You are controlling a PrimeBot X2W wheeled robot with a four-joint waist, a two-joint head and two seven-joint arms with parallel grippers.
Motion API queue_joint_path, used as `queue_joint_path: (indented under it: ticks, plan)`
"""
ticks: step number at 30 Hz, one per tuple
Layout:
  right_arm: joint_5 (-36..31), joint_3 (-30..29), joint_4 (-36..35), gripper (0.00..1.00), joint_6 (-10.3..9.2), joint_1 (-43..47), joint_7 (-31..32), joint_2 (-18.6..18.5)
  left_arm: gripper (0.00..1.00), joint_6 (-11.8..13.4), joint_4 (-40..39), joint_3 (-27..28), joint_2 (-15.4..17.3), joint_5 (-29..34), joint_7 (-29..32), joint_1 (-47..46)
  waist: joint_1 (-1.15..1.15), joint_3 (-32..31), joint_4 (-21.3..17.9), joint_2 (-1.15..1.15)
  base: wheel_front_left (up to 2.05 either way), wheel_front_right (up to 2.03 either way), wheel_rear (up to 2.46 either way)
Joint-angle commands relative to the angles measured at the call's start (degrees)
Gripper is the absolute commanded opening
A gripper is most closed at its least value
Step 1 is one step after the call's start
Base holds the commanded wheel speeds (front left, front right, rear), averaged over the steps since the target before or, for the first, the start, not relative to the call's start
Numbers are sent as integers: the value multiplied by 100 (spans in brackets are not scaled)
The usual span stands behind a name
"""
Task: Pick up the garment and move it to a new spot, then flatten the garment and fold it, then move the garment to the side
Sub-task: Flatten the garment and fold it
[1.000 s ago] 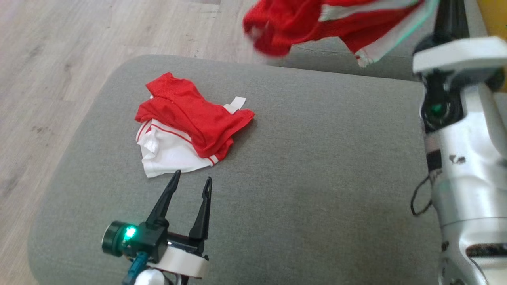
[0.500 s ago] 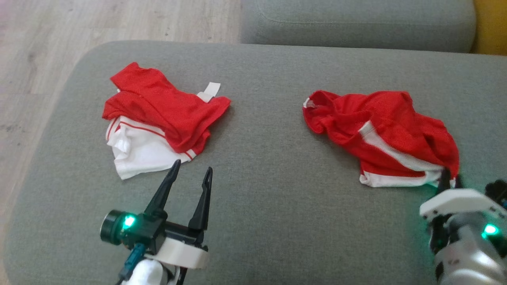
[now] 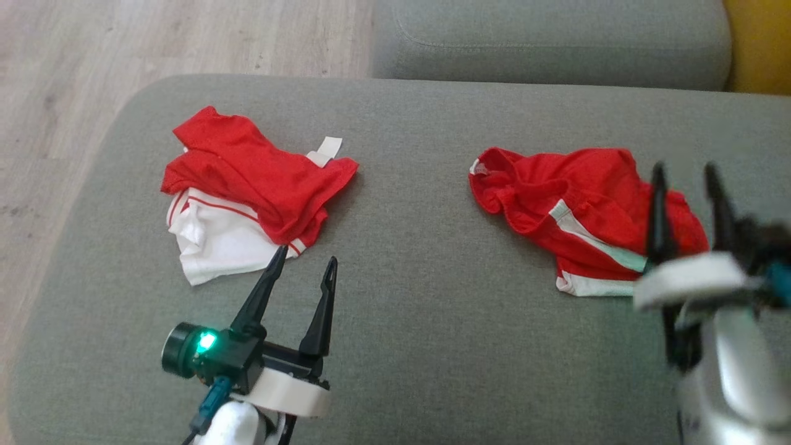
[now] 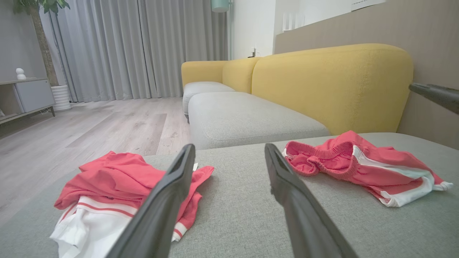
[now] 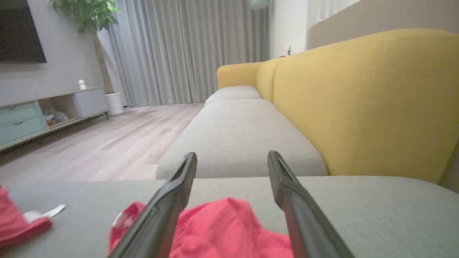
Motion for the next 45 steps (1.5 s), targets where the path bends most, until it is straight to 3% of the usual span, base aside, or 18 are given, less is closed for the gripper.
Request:
queue_joint_path:
  ticks: [1, 7, 14, 21, 35, 36, 45]
  plan:
    - [151, 418, -621, 100, 43, 447, -61, 17, 100, 11, -190, 135, -17, -30, -29, -228, 0, -52, 48, 0, 0, 0, 0]
    - [519, 897, -1412, 100, 43, 1301, -62, 17, 100, 25, -207, 141, -25, -45, -29, -182, 0, -55, 112, 0, 0, 0, 0]
    - [352, 942, -1551, 100, 43, 1487, -62, 18, 100, 18, -216, 116, -32, -58, -29, -261, 0, 157, 220, 0, 0, 0, 0]
    - [-201, 867, -798, 100, 43, 821, 251, 18, 100, 0, -204, 70, -37, -101, -29, -435, 0, 469, 381, 0, 0, 0, 0]
    - [-281, 563, 862, 100, 43, -283, 439, 18, 100, 67, -147, -149, -40, -278, -29, -625, 0, 776, 710, 0, 0, 0, 0]
    - [-267, 575, 956, 0, 43, -330, 420, 18, 100, 69, -147, -154, -40, -280, -29, -625, 0, 780, 719, 0, 0, 0, 0]
    - [120, 833, 1224, 0, 43, -608, 35, 18, 100, 105, -107, -165, -41, -286, -29, -607, 0, 669, 668, 0, 0, 0, 0]
